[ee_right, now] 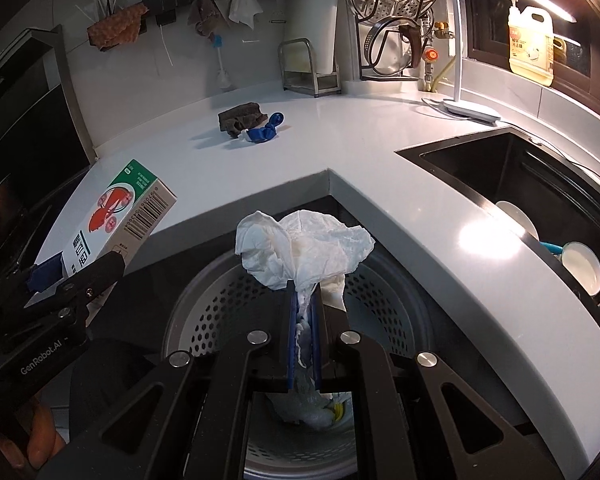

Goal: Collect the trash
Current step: 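Carry carton with left tool while right tool carries plastic bag over basket, then open left tool dropping the carton while right tool drops bag into basket, then move both tools back toward the gray cloth and blue plastic item, then close the right tool on the blue plastic item, then grasp the gray cloth with left tool while right tool holds blue item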

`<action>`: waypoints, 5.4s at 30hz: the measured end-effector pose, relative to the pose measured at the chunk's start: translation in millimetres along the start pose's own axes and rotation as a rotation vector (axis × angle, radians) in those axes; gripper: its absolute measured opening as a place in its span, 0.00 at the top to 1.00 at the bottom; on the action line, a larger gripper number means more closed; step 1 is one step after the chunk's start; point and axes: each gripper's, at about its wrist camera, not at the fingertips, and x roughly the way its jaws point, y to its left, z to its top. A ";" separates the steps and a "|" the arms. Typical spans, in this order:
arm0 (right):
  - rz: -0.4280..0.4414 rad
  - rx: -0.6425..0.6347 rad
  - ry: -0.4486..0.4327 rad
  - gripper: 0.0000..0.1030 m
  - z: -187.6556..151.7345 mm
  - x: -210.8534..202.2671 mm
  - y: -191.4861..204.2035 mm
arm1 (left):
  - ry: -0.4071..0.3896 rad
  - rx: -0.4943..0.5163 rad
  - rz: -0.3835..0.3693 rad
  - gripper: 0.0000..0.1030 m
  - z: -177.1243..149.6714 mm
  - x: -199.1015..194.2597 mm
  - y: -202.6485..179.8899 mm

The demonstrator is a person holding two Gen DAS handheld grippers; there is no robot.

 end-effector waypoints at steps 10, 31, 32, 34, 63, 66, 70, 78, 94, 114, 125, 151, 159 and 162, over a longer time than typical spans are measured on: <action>-0.008 0.018 0.008 0.94 -25.5 -10.8 -14.1 | 0.055 0.026 -0.033 0.40 -20.6 -3.5 -22.3; 0.000 0.067 -0.001 0.67 -31.0 -7.0 -28.6 | 0.104 0.015 -0.075 0.25 -24.1 11.1 -32.4; -0.001 0.068 -0.007 0.63 -31.2 -7.8 -28.8 | 0.105 0.010 -0.073 0.25 -24.1 11.5 -31.1; -0.002 0.069 -0.009 0.62 -31.1 -7.8 -28.8 | 0.113 0.008 -0.064 0.25 -24.5 13.1 -29.3; 0.033 0.029 -0.018 0.46 2.7 8.2 -13.1 | 0.040 -0.034 0.039 0.18 18.3 20.9 19.7; 0.044 0.018 -0.032 0.44 20.3 16.0 -8.5 | 0.004 -0.022 0.062 0.15 37.8 25.4 26.6; 0.047 0.020 -0.053 0.41 45.1 32.5 -1.8 | -0.025 -0.030 0.074 0.13 62.8 36.9 36.5; 0.046 0.016 -0.058 0.38 94.7 77.1 8.2 | -0.047 -0.048 0.079 0.11 102.9 72.8 56.9; 0.077 -0.073 0.045 0.36 187.3 190.0 39.8 | -0.052 -0.068 0.127 0.08 155.9 143.3 104.5; 0.070 -0.179 0.145 0.51 214.2 258.7 69.7 | -0.043 -0.049 0.145 0.07 166.7 161.6 102.4; 0.105 -0.120 0.122 0.84 228.1 243.6 22.8 | -0.050 -0.031 0.156 0.07 185.1 173.3 81.3; 0.201 0.025 0.040 0.84 242.8 226.1 -49.1 | 0.131 -0.033 0.234 0.06 231.5 292.6 20.8; 0.215 0.058 0.043 0.84 244.9 228.3 -55.5 | 0.169 -0.036 0.238 0.06 230.5 307.2 21.8; 0.212 0.059 0.044 0.84 244.4 228.9 -55.6 | 0.180 -0.007 0.221 0.16 229.1 309.8 15.7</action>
